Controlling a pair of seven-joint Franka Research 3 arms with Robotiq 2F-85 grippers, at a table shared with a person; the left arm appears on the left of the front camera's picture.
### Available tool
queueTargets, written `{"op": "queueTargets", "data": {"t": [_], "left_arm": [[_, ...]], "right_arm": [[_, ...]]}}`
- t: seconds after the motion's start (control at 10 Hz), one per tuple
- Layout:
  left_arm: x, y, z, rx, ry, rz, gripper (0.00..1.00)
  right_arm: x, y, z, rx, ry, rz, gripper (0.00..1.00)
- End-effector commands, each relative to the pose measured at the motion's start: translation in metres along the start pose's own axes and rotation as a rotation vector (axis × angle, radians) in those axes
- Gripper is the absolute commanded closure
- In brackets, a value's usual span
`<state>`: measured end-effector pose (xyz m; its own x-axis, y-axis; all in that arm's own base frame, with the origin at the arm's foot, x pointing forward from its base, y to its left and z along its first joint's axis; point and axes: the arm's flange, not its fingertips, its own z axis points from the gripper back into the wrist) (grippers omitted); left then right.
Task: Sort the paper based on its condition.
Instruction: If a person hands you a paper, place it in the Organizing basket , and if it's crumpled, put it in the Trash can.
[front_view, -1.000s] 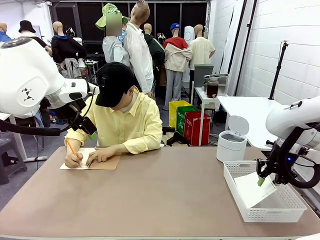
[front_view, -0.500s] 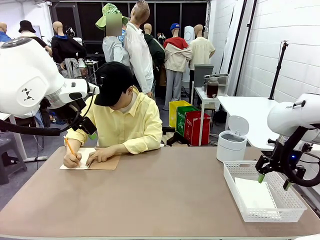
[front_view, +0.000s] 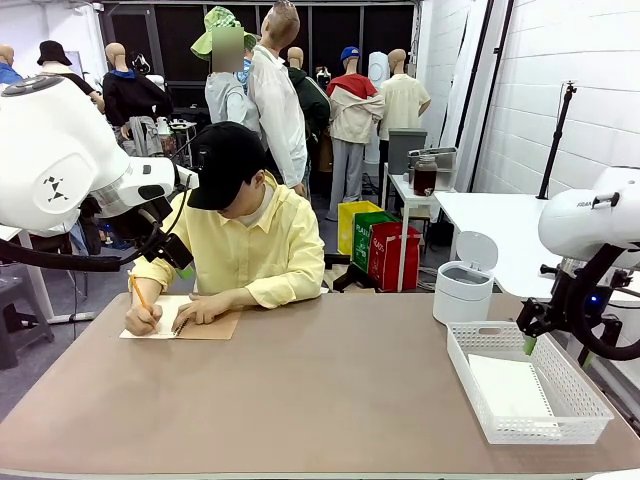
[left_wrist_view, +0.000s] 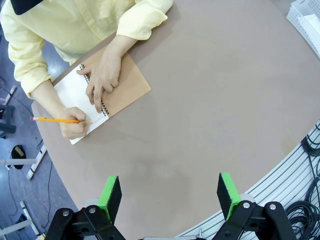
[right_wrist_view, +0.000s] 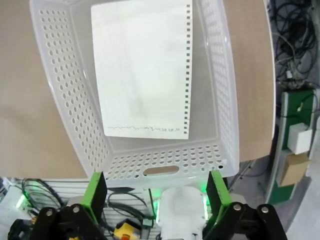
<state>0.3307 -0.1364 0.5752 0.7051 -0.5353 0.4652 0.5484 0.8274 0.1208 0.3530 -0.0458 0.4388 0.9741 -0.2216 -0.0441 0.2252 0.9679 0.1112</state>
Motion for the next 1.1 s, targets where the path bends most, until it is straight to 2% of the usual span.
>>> {"op": "queueTargets", "data": {"t": [0.0, 0.1, 0.2, 1.0], "left_arm": [[-0.0009, 0.0013, -0.0010, -0.003, -0.009, 0.002, 0.00], [-0.0009, 0.0013, -0.0010, -0.003, -0.009, 0.002, 0.00], [-0.0009, 0.0013, -0.0010, -0.003, -0.009, 0.002, 0.00], [-0.0009, 0.0013, -0.0010, -0.003, -0.009, 0.002, 0.00]], "right_arm": [[0.0032, 0.0012, 0.0034, -0.046, -0.022, -0.039, 0.00], [0.0044, 0.0041, 0.0041, -0.041, -0.044, -0.035, 0.00], [0.0013, 0.0008, 0.0033, -0.001, -0.008, -0.005, 0.00], [0.0013, 0.0008, 0.0033, -0.001, -0.008, -0.005, 0.00]]}}
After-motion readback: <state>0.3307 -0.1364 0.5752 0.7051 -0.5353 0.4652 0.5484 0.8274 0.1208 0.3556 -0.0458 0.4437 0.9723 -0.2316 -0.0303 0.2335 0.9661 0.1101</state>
